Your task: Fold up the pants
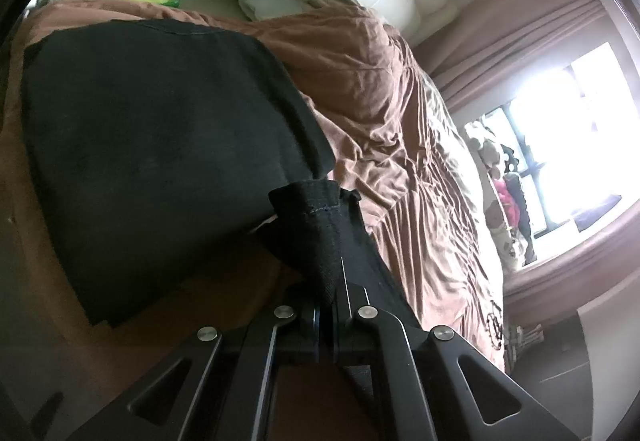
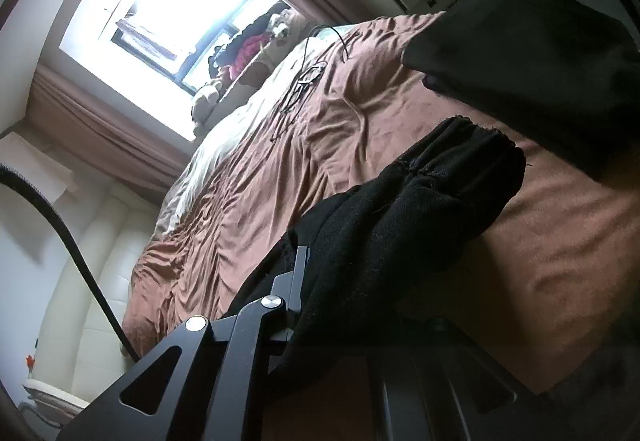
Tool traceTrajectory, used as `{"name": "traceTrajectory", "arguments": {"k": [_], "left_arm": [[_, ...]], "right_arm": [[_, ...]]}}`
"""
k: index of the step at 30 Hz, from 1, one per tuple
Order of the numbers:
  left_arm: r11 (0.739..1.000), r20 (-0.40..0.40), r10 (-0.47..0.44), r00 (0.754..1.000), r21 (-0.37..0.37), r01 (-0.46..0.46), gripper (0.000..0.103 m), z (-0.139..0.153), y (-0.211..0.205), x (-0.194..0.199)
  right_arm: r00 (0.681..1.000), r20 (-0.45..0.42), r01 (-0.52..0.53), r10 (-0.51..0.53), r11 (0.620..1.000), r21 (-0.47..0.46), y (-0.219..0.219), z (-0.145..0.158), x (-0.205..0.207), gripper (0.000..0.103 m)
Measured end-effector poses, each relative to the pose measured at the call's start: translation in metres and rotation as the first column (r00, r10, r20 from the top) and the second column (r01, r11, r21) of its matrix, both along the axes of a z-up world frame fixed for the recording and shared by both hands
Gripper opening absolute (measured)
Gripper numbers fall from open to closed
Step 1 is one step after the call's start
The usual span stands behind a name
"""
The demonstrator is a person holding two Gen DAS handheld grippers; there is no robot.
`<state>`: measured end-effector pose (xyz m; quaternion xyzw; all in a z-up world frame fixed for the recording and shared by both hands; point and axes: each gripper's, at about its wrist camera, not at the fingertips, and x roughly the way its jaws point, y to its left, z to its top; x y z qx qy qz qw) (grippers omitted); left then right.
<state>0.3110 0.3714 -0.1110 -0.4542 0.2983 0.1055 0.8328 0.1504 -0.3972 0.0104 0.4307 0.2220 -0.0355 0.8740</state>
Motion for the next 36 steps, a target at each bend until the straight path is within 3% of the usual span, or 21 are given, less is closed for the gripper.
{"name": "traceTrajectory", "arguments": {"k": [7, 14, 19, 24, 27, 29, 31, 34, 36], "left_arm": [[1.000, -0.047, 0.014, 0.999, -0.019, -0.015, 0.004, -0.024, 0.005, -0.013], [1.000, -0.124, 0.014, 0.992, -0.022, -0.017, 0.004, -0.055, 0.008, -0.018], [1.000, -0.187, 0.005, 0.982, 0.007, -0.004, 0.004, -0.066, 0.006, -0.012], [0.998, -0.263, 0.006, 0.965, 0.067, 0.012, 0.014, -0.069, -0.001, -0.005], [0.998, -0.271, 0.004, 0.963, 0.058, 0.012, 0.021, -0.072, -0.005, -0.007], [0.999, -0.263, -0.001, 0.965, 0.044, 0.013, 0.025, -0.074, -0.008, -0.008], [0.999, -0.258, -0.002, 0.966, 0.045, 0.014, 0.028, -0.074, -0.014, -0.010], [0.999, -0.251, -0.006, 0.968, 0.048, 0.019, 0.036, -0.073, -0.024, -0.009], [0.999, -0.248, -0.004, 0.969, 0.041, 0.014, 0.039, -0.071, -0.028, -0.009]], "right_arm": [[0.999, -0.045, -0.013, 0.013, 1.000, 0.009, 0.000, -0.009, -0.010, 0.004], [0.990, -0.143, -0.013, 0.020, 0.999, 0.051, -0.006, -0.041, -0.022, 0.004], [0.980, -0.198, 0.004, 0.015, 0.996, 0.093, -0.009, -0.063, -0.028, 0.004], [0.969, -0.243, -0.027, 0.049, 0.995, 0.091, -0.006, -0.072, -0.023, 0.006], [0.971, -0.228, -0.064, 0.077, 0.996, 0.064, -0.012, -0.057, -0.026, 0.020], [0.972, -0.221, -0.075, 0.085, 0.996, 0.055, -0.018, -0.051, -0.030, 0.044], [0.977, -0.196, -0.074, 0.085, 0.995, 0.064, -0.025, -0.050, -0.036, 0.054], [0.985, -0.144, -0.075, 0.091, 0.990, 0.117, -0.037, -0.061, -0.043, 0.054], [0.985, -0.158, -0.050, 0.070, 0.990, 0.129, -0.046, -0.070, -0.042, 0.054]]}}
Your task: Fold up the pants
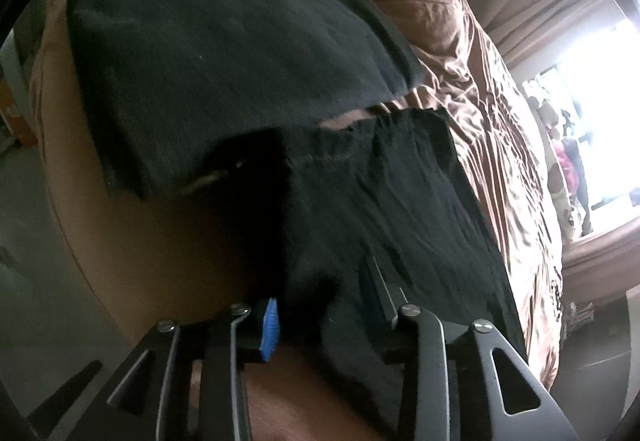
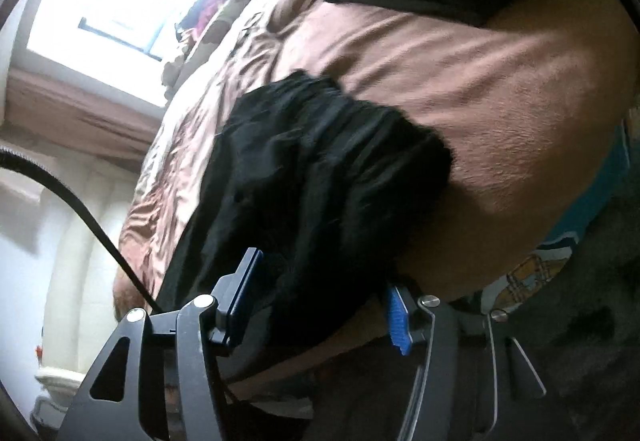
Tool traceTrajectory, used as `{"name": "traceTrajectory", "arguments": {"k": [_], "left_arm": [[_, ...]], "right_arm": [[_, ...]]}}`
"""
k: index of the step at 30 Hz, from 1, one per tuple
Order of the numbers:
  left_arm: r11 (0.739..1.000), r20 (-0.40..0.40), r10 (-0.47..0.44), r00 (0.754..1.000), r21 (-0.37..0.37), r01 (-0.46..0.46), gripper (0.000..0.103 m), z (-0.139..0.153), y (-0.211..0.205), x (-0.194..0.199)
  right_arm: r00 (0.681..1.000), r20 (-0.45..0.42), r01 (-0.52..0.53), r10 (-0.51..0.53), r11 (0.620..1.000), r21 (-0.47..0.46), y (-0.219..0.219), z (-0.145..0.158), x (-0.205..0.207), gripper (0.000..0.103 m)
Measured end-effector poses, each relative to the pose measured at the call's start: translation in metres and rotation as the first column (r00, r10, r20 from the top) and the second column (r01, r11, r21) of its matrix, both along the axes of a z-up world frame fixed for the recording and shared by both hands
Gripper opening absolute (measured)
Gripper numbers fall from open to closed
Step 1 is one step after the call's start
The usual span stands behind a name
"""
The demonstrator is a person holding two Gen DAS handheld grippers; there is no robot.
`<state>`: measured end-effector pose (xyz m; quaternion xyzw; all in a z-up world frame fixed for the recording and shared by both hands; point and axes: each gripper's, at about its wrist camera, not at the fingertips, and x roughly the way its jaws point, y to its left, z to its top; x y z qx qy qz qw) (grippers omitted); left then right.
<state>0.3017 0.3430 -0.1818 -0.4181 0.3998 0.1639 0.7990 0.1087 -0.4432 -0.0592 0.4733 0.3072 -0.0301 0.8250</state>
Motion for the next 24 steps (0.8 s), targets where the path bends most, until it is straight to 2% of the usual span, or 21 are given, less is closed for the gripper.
{"name": "traceTrajectory", "arguments": {"k": [4, 10, 11, 12, 13, 14, 19, 22, 24], "left_arm": [[1.000, 0.008, 0.005, 1.000, -0.015, -0.005, 0.042, 0.002, -0.008, -0.004], [0.998, 0.023, 0.006, 1.000, -0.070, -0.004, 0.043, -0.001, -0.017, -0.009], [0.998, 0.021, 0.004, 1.000, -0.069, -0.002, 0.043, -0.002, -0.019, -0.009], [0.998, 0.019, 0.005, 1.000, -0.066, -0.004, 0.043, -0.003, -0.020, -0.009], [0.998, 0.020, 0.009, 1.000, -0.064, -0.007, 0.043, -0.004, -0.021, -0.009], [0.998, 0.022, 0.013, 1.000, -0.066, -0.012, 0.043, -0.005, -0.021, -0.010], [0.997, 0.027, 0.023, 0.999, -0.069, -0.021, 0.043, -0.005, -0.021, -0.009], [0.998, 0.024, 0.020, 1.000, -0.065, -0.018, 0.043, -0.004, -0.023, -0.009], [0.998, 0.026, 0.019, 0.999, -0.067, -0.018, 0.043, -0.004, -0.023, -0.009]], "right_arm": [[0.998, 0.047, 0.043, -0.047, 0.996, 0.077, -0.016, -0.013, 0.003, 0.054], [0.999, 0.043, 0.009, -0.012, 0.998, 0.069, -0.023, -0.016, 0.024, 0.054], [0.999, 0.032, -0.006, 0.004, 0.999, 0.044, -0.022, -0.013, 0.027, 0.050], [1.000, 0.027, -0.013, 0.013, 1.000, 0.023, -0.022, -0.013, 0.023, 0.042], [1.000, 0.012, -0.018, 0.018, 1.000, -0.017, -0.021, -0.009, 0.029, 0.020], [1.000, -0.006, -0.027, 0.027, 0.998, -0.056, -0.021, -0.004, 0.031, 0.016], [0.999, 0.033, 0.005, -0.001, 0.993, -0.115, -0.025, 0.023, 0.026, 0.006], [0.997, 0.054, 0.066, -0.060, 0.992, -0.107, -0.034, 0.035, 0.015, 0.005], [0.996, 0.055, 0.077, -0.070, 0.988, -0.134, -0.034, 0.043, 0.013, 0.005]]}}
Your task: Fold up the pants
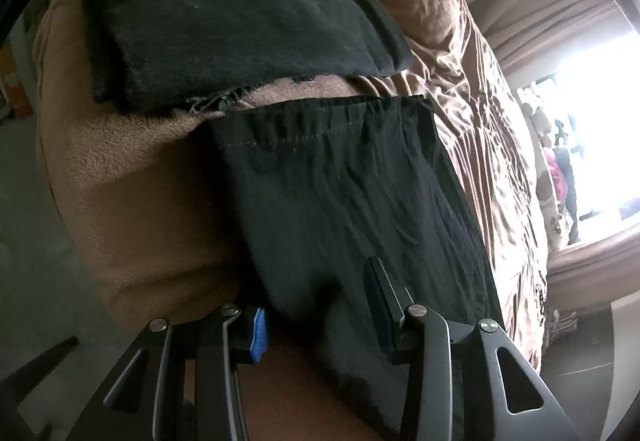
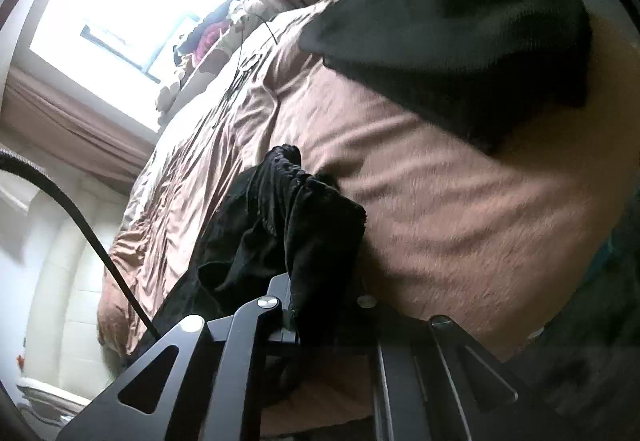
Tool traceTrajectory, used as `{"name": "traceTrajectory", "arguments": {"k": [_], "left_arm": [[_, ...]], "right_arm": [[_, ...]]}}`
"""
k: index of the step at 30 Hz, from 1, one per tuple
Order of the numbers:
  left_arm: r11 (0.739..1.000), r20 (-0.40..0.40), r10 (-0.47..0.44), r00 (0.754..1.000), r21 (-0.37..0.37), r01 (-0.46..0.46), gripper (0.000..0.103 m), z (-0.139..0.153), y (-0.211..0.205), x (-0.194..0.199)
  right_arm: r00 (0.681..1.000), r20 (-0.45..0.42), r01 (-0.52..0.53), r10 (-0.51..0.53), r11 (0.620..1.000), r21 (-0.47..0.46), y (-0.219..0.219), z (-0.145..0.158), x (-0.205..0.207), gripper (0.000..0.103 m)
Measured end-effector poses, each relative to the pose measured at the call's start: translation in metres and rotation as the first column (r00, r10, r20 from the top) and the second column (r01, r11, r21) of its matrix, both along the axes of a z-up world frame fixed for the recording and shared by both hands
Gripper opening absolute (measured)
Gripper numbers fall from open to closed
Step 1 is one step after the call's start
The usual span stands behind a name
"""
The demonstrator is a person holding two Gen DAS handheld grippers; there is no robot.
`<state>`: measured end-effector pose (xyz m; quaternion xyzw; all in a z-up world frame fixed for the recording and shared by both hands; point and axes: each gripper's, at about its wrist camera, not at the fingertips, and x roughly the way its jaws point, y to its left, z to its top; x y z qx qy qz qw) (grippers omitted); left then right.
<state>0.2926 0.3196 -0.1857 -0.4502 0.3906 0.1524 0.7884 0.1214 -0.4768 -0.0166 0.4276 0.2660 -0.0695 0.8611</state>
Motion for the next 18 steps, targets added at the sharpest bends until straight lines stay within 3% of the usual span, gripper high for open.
{"name": "traceTrajectory", "arguments": {"k": [5, 7, 8, 9, 13, 15, 17, 18], "left_arm": [[1.000, -0.002, -0.018, 1.000, 0.013, 0.018, 0.043, 0.002, -0.005, 0.001], [0.999, -0.013, -0.023, 1.000, 0.034, 0.023, 0.033, 0.003, -0.006, 0.003], [0.999, -0.024, -0.023, 0.999, 0.047, 0.024, 0.020, 0.003, -0.007, 0.002], [0.998, -0.028, -0.026, 0.999, 0.054, 0.027, 0.015, 0.002, -0.007, 0.002], [0.996, -0.052, -0.021, 0.998, 0.083, 0.025, 0.015, 0.005, 0.000, -0.003], [0.996, -0.058, -0.012, 0.998, 0.086, 0.017, 0.015, 0.010, 0.005, -0.007], [0.994, -0.064, -0.009, 0.998, 0.108, 0.016, 0.016, 0.018, 0.010, -0.013], [0.992, -0.069, -0.014, 0.998, 0.127, 0.023, 0.016, 0.024, 0.011, -0.014]], "right_arm": [[0.999, 0.015, 0.036, -0.036, 0.999, -0.014, -0.003, 0.008, -0.008, 0.004], [0.999, 0.017, 0.046, -0.046, 0.999, -0.015, -0.004, 0.010, -0.009, 0.004], [0.998, 0.016, 0.060, -0.060, 0.998, -0.025, -0.004, 0.011, -0.012, 0.004], [0.998, 0.013, 0.064, -0.064, 0.997, -0.034, -0.004, 0.011, -0.014, 0.004], [0.995, -0.062, 0.084, -0.084, 0.996, 0.004, 0.001, -0.014, -0.020, 0.006], [0.980, -0.185, 0.081, -0.080, 0.997, -0.003, 0.008, -0.035, -0.019, 0.018], [0.972, -0.219, 0.082, -0.084, 0.996, -0.021, 0.015, -0.044, -0.026, 0.041], [0.971, -0.218, 0.089, -0.095, 0.995, -0.034, 0.019, -0.044, -0.033, 0.047]]}}
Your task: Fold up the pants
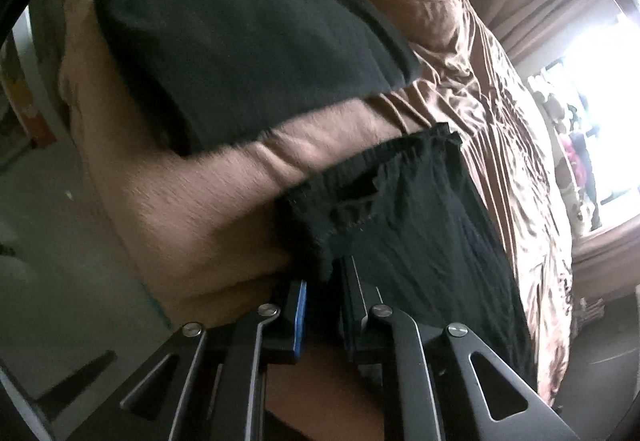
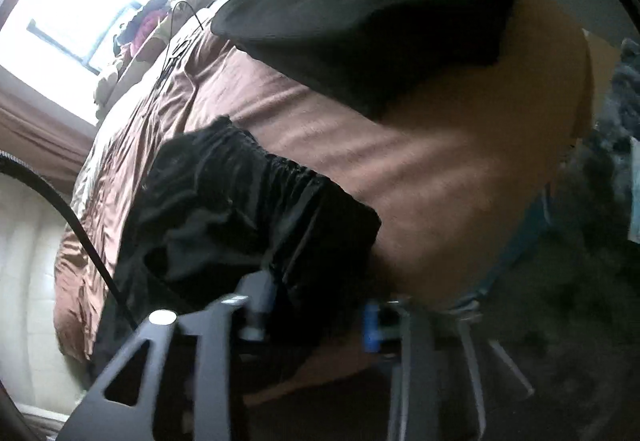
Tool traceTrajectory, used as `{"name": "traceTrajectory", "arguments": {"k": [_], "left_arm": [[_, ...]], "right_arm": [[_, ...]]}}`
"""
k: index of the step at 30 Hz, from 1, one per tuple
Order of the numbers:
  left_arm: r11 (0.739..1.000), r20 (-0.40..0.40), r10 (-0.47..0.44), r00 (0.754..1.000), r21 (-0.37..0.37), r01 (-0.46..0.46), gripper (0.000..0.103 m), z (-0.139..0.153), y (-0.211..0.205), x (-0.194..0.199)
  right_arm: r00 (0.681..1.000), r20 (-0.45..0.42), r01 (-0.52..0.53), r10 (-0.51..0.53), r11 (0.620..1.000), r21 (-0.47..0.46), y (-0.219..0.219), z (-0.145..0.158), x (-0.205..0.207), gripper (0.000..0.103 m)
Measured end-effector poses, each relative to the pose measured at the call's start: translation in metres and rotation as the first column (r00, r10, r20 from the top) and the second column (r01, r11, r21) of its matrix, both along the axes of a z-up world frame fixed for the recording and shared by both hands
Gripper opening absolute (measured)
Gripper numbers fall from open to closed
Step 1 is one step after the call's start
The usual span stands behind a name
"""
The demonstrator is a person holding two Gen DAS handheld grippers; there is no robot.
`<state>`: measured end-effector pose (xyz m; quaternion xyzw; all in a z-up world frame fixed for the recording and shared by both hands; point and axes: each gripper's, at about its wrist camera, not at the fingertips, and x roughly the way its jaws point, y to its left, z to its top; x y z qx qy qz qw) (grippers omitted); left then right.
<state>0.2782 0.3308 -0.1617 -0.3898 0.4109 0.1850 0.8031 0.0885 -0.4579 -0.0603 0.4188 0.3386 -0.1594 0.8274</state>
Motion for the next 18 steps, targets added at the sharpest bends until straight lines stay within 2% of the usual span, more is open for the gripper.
{"name": "traceTrajectory", "arguments": {"k": [1, 2, 4, 8, 9, 11, 12, 18], "left_arm": [[1.000, 0.000, -0.005, 1.000, 0.009, 0.005, 0.017, 0.003, 0.000, -0.001], [1.000, 0.002, -0.009, 1.000, 0.016, 0.009, 0.018, 0.007, 0.001, -0.002], [1.000, 0.001, -0.012, 1.000, 0.027, 0.012, 0.019, 0.015, 0.002, -0.002], [0.998, 0.024, -0.006, 1.000, 0.062, 0.004, 0.020, 0.034, 0.003, 0.003], [0.997, 0.034, -0.003, 0.999, 0.072, 0.000, 0.025, 0.039, 0.003, 0.005], [0.997, 0.051, -0.006, 0.999, 0.081, 0.002, 0.037, 0.045, 0.001, 0.011], [0.997, 0.060, -0.012, 0.998, 0.081, 0.007, 0.039, 0.048, -0.001, 0.016], [0.995, 0.073, -0.082, 0.994, 0.063, 0.078, 0.040, 0.051, -0.023, 0.057]], "right_arm": [[1.000, -0.005, 0.018, -0.018, 1.000, -0.018, 0.002, 0.002, -0.009, 0.058], [0.999, -0.005, 0.036, -0.036, 0.999, -0.028, 0.003, 0.004, -0.017, 0.061], [0.998, 0.024, 0.062, -0.061, 0.998, -0.028, 0.004, 0.014, -0.032, 0.061], [0.996, 0.058, 0.077, -0.071, 0.991, -0.106, 0.009, 0.044, -0.047, 0.061], [0.996, 0.072, 0.067, -0.059, 0.990, -0.121, 0.011, 0.050, -0.046, 0.061], [0.997, 0.081, 0.028, -0.016, 0.987, -0.155, 0.021, 0.057, -0.035, 0.061], [0.996, 0.085, 0.012, 0.003, 0.986, -0.167, 0.020, 0.057, -0.030, 0.061], [0.987, 0.077, -0.120, 0.141, 0.966, -0.229, 0.032, 0.070, 0.020, 0.061]]}}
